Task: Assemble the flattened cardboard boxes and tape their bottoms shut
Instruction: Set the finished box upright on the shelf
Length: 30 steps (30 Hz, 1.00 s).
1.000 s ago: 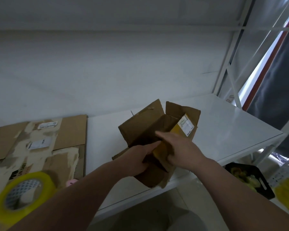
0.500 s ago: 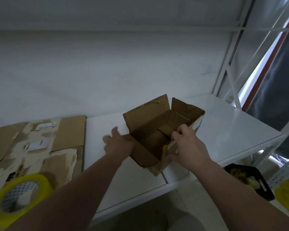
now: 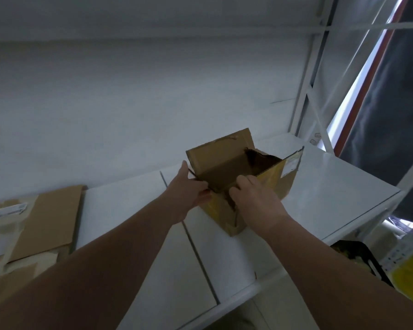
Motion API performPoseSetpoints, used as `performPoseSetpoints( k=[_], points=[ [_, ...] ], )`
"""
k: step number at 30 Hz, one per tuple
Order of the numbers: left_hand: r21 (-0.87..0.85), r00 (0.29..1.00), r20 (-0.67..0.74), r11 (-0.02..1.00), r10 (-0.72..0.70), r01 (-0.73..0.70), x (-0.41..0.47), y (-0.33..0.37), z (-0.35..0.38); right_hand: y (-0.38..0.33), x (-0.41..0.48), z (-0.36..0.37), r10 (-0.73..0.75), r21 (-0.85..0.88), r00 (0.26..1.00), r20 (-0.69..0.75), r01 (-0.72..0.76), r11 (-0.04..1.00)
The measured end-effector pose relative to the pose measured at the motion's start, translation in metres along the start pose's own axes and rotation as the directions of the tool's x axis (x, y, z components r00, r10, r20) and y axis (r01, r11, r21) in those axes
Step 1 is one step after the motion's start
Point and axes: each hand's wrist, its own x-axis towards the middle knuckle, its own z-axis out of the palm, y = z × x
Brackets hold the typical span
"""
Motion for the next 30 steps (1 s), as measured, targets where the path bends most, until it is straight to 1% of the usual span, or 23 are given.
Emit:
performPoseSetpoints(
  k=[3, 7, 10, 14, 17, 20, 22, 24, 27, 30],
  points=[
    [0.068, 0.998, 0.062, 0.998, 0.007, -0.011, 0.034, 0.011, 0.018, 0.038, 0.028, 0.019, 0.13, -0.004, 0.991, -0.027, -0.13, 0.991],
    [0.151, 0.999, 0.04, 0.988, -0.007, 0.001, 0.08, 0.018, 0.036, 0.082, 0.073, 0.038, 0.236, 0.004, 0.97, -0.055, -0.236, 0.972],
    [0.203, 0.999, 0.044, 0.979, -0.026, 0.016, 0.114, 0.019, 0.05, 0.108, 0.106, 0.044, 0.297, 0.003, 0.954, -0.033, -0.297, 0.955],
    [0.201, 0.997, 0.065, 0.979, -0.047, 0.033, 0.146, 0.016, 0.062, 0.137, 0.132, 0.055, 0.35, -0.04, 0.935, -0.052, -0.352, 0.935],
    [0.176, 0.996, 0.06, 0.983, -0.062, 0.05, 0.154, 0.013, 0.063, 0.144, 0.14, 0.057, 0.388, -0.064, 0.92, -0.053, -0.391, 0.918],
    [0.23, 0.998, 0.033, 0.972, -0.055, 0.046, 0.145, 0.01, 0.055, 0.129, 0.141, 0.051, 0.363, -0.063, 0.93, -0.06, -0.366, 0.929],
    [0.226, 0.998, 0.036, 0.973, -0.056, 0.046, 0.129, 0.008, 0.042, 0.112, 0.134, 0.05, 0.323, -0.014, 0.941, -0.097, -0.326, 0.945],
    [0.234, 0.998, 0.019, 0.971, -0.053, 0.047, 0.107, 0.005, 0.023, 0.085, 0.122, 0.052, 0.276, 0.091, 0.953, -0.122, -0.267, 0.96],
    [0.28, 0.997, -0.076, 0.959, -0.012, 0.033, 0.063, -0.001, -0.014, 0.03, 0.096, 0.056, 0.218, 0.259, 0.965, -0.146, -0.175, 0.95],
    [0.433, 0.986, -0.155, 0.901, 0.063, 0.01, 0.008, -0.013, -0.059, -0.042, 0.059, 0.056, 0.146, 0.426, 0.976, -0.162, -0.064, 0.902]
  ],
)
